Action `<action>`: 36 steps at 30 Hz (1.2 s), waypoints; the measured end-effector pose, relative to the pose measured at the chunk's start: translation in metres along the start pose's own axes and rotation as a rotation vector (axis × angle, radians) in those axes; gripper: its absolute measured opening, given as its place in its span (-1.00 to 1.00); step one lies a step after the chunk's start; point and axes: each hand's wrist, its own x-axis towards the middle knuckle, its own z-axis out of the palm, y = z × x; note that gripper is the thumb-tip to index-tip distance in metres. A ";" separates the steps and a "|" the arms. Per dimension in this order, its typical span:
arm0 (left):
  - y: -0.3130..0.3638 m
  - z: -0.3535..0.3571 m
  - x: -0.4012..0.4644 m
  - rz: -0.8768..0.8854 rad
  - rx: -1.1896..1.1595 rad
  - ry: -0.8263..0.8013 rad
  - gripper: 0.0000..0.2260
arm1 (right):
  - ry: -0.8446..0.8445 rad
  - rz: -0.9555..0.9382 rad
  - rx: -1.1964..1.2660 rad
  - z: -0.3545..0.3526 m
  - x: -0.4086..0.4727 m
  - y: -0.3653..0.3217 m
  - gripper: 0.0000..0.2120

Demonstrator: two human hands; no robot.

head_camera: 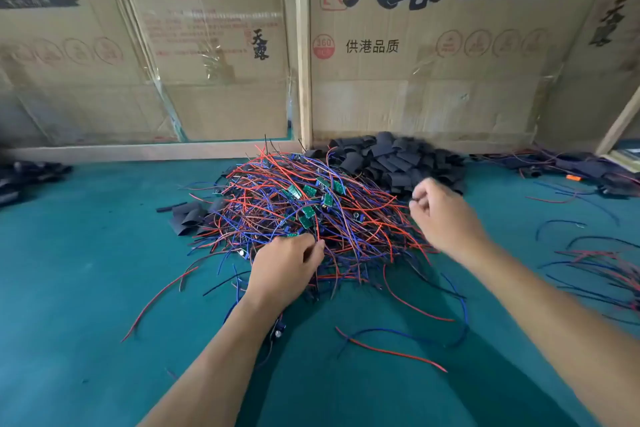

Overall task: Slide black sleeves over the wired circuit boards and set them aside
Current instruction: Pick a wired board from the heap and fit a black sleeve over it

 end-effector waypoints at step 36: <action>0.033 -0.079 0.048 -0.175 0.099 -0.081 -0.88 | -0.019 -0.041 0.201 0.029 -0.066 -0.040 -0.82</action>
